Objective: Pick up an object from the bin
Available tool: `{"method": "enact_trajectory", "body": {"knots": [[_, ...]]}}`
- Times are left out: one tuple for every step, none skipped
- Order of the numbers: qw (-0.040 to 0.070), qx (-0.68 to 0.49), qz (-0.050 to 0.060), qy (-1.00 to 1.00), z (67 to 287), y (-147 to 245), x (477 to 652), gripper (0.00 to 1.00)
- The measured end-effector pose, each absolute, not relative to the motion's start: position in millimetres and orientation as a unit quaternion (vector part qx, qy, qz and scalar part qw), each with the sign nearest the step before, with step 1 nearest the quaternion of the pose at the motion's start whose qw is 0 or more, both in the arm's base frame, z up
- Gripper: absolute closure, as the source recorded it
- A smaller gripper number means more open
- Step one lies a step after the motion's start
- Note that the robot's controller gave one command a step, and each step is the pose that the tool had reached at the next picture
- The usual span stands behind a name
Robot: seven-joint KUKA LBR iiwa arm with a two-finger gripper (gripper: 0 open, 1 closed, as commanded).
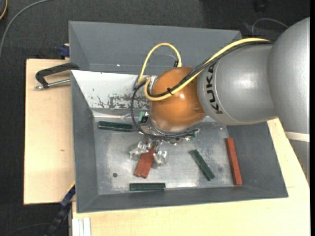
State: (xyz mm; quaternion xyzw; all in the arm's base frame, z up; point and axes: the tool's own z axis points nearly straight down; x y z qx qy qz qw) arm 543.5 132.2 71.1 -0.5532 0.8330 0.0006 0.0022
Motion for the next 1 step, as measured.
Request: {"method": "enact_trajectory", "body": {"knots": [[0.004,-0.607,0.000,0.794,222.6,162.1,545.5,1.00]]}}
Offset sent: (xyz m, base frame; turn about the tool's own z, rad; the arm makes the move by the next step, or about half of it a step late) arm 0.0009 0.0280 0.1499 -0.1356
